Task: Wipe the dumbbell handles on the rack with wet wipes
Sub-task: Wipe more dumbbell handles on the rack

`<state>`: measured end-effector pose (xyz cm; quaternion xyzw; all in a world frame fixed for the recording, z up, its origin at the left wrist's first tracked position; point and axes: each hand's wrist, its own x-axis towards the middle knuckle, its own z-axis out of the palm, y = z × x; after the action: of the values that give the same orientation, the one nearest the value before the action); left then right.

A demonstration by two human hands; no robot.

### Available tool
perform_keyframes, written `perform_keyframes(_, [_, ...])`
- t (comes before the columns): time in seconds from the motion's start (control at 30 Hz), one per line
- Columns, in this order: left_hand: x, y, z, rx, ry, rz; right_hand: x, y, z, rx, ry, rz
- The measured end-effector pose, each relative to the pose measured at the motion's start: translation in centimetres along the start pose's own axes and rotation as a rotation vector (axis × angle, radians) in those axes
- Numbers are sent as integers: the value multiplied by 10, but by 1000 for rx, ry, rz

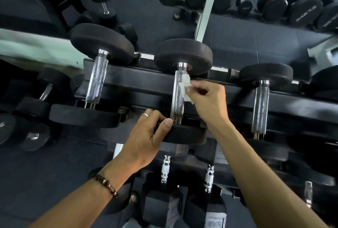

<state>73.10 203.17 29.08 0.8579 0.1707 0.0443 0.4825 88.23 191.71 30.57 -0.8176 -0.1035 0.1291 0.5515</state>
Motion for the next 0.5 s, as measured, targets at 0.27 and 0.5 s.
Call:
perform_keyframes(0.27, [1, -4, 0, -8, -1, 12, -2, -4, 6, -143, 50, -152])
perform_keyframes(0.5, [1, -5, 1, -15, 19, 18, 13, -13, 15, -115, 128, -71])
